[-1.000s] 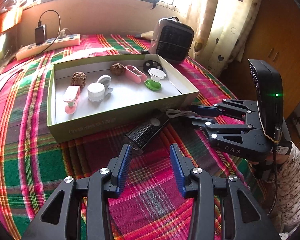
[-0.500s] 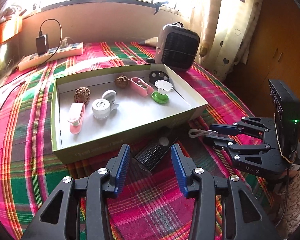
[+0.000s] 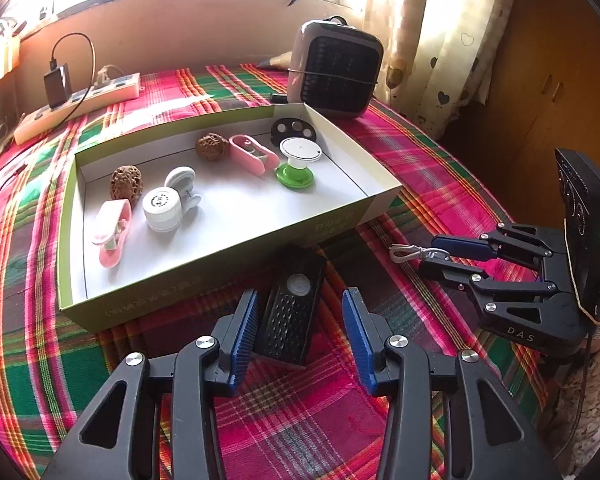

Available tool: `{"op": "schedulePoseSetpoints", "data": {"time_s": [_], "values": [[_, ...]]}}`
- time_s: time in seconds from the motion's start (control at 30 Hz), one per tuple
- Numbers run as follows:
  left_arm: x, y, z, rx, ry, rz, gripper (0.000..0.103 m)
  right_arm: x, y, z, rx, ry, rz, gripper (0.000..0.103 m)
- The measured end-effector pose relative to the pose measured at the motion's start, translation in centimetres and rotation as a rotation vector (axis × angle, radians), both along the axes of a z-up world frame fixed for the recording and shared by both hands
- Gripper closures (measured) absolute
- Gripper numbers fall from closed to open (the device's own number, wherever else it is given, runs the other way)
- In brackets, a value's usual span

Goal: Organize objects
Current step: 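Move the right tool over the white USB cable while the left tool approaches the black device, then grasp the white USB cable with the right tool while the left tool grasps the black perforated device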

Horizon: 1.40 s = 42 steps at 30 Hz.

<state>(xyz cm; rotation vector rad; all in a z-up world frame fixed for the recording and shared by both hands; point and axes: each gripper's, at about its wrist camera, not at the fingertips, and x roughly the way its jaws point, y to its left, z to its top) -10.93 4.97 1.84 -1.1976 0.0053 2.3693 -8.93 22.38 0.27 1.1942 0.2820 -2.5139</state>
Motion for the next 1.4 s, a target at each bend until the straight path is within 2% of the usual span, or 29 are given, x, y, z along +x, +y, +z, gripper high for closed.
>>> {"op": "schedulePoseSetpoints", "data": {"time_s": [0.53,0.67,0.7,1.13,1.27,1.4], "values": [[0.1,1.1,-0.9,-0.047,-0.046,0.071,0.061,0.9,-0.1,-0.1,-0.012,-0.020,0.015,0.073],[0.2,1.5,-0.9,-0.084,-0.030,0.084,0.061,0.6,-0.4,-0.1,0.010,-0.010,0.013,0.055],[0.2,1.6,-1.0,-0.091,-0.025,0.086,0.061,0.5,-0.5,-0.1,0.011,-0.009,0.014,0.054],[0.8,1.8,-1.2,-0.119,0.021,0.134,0.062,0.0,-1.4,-0.2,-0.015,-0.018,0.030,0.055],[0.9,1.7,-1.2,-0.123,0.028,0.163,0.070,0.1,-1.8,-0.2,-0.019,-0.015,0.035,0.066],[1.1,1.5,-1.3,-0.129,0.038,0.170,0.073,0.2,-2.0,-0.2,-0.016,-0.012,0.036,0.072]]}}
